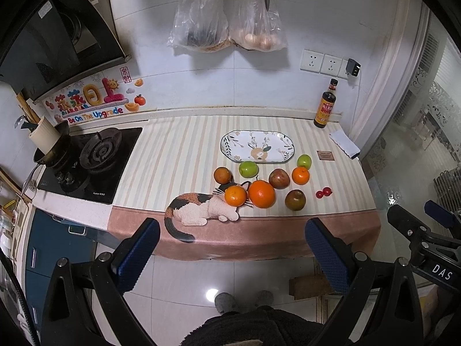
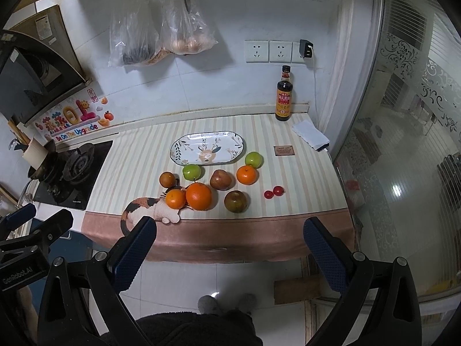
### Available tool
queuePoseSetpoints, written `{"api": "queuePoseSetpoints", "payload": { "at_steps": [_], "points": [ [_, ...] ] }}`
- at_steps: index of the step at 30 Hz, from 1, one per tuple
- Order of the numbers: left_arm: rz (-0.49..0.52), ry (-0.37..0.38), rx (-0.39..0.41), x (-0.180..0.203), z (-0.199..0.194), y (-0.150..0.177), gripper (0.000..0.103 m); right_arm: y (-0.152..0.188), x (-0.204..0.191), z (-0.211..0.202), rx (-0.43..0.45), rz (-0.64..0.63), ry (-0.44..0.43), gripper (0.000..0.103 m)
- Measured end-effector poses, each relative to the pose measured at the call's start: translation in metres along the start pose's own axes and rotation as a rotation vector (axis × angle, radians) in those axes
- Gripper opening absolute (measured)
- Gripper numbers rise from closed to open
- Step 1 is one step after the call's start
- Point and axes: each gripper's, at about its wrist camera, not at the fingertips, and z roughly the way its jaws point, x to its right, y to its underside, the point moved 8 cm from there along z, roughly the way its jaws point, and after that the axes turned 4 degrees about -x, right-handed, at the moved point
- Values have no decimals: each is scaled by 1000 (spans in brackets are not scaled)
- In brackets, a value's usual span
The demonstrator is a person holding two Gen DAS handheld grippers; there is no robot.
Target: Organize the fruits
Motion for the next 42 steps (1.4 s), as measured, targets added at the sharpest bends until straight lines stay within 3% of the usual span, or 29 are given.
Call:
{"api": "queuePoseSetpoints", "payload": {
  "at_steps": [21,26,29,34,39,42],
  "points": [
    [-5,5,8,4,-5,-1,103,-3,1,-2,6,20,-5,103],
    [-3,-84,87,-14,9,-17,103,-14,5,4,59,96,-74,103],
    [3,-159,126,-31,29,-29,103,-16,4,27,54,126,-90,103],
    [-2,-213,96,-59,76,-42,103,-15,-8,97,-49,161,-133,103],
    [-30,-255,-12,-85,137,-47,103,-18,-27,188,-170,164,-187,103],
    [-71,-258,-132,-101,183,-44,103,-24,-38,263,-270,160,-234,103]
  ]
}}
